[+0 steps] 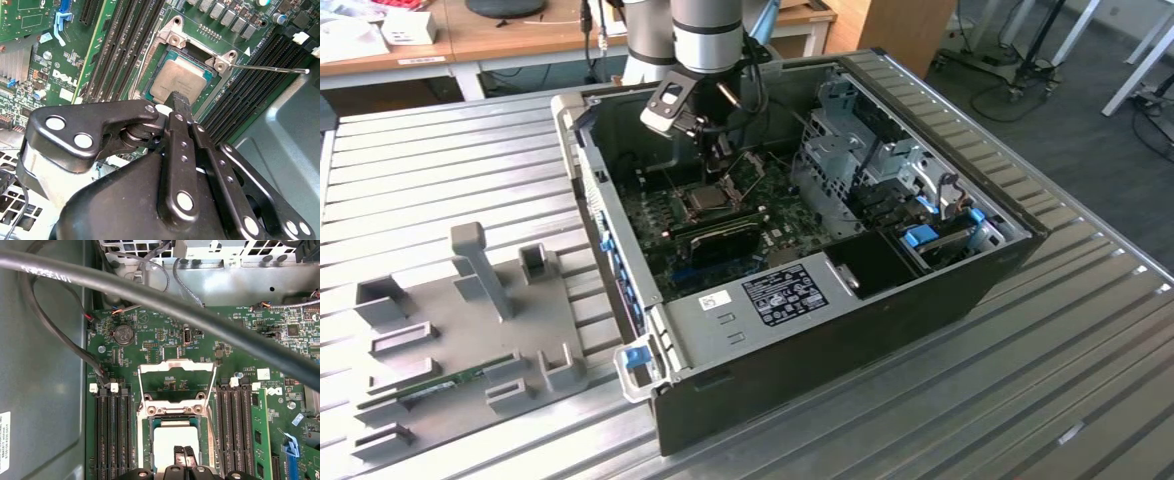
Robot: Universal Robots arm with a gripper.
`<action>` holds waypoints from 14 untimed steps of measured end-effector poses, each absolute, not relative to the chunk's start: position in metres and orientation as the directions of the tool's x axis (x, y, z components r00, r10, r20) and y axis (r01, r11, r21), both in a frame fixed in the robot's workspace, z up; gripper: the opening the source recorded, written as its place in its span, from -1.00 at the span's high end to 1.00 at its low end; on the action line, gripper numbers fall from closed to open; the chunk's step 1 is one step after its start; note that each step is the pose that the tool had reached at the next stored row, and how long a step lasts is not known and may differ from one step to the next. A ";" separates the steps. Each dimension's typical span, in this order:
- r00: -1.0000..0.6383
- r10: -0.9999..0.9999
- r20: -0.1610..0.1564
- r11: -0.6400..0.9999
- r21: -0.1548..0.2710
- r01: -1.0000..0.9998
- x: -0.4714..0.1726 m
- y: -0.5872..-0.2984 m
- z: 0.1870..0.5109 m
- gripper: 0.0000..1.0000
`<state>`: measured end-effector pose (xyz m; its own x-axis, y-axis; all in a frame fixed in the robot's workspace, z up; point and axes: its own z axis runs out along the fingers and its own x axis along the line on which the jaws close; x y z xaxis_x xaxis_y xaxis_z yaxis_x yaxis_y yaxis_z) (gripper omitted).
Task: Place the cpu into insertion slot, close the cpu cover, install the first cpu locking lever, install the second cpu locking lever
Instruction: 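Close the cpu cover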
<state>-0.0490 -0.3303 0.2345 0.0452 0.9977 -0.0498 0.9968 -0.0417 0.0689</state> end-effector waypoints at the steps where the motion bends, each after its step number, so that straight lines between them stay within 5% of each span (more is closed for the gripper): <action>1: 0.042 0.998 -0.050 -0.038 0.069 0.997 -0.049 -0.330 0.234 0.79; 14: 0.040 0.998 -0.050 -0.037 0.069 0.997 -0.049 -0.330 0.238 0.79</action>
